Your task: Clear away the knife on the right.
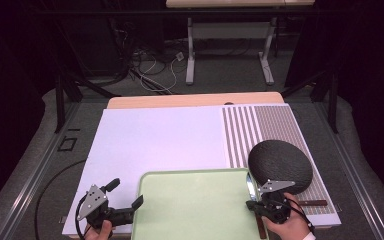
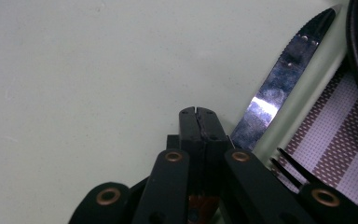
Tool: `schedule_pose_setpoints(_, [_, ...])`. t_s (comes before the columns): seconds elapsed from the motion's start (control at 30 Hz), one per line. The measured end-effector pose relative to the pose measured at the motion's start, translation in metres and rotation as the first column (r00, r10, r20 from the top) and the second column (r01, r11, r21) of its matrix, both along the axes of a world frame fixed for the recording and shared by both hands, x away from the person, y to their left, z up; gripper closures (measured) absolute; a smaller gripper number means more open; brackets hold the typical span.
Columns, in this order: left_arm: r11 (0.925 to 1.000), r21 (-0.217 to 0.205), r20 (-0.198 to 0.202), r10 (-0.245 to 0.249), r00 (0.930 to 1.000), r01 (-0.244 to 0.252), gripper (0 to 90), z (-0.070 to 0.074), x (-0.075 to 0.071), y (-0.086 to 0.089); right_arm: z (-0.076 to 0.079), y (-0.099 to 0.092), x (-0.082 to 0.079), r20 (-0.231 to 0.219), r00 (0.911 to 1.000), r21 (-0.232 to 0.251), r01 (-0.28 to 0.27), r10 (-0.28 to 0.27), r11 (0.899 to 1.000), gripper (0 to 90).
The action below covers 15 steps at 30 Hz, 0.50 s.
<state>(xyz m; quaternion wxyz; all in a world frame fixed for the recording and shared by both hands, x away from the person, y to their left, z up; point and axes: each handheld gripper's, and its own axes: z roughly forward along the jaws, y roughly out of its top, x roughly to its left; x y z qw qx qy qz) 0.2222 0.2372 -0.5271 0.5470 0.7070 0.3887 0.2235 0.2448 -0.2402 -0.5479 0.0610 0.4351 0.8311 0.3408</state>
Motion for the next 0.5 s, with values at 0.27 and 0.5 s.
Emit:
schedule_pose_setpoints(0.27, [1.0,0.001,0.002,-0.001,1.0,0.001,0.4,0.0001,0.0,0.0003,0.0,-0.0008,-0.0042,-0.003,1.0,-0.001,-0.009,0.009,1.0,90.0])
schedule_pose_setpoints(0.5, [1.0,0.002,0.0,0.0,1.0,0.0,0.4,0.0001,-0.0001,0.0001,0.0063,0.0042,-0.0088,0.024,0.9988,0.018,-0.044,0.043,0.999,89.1])
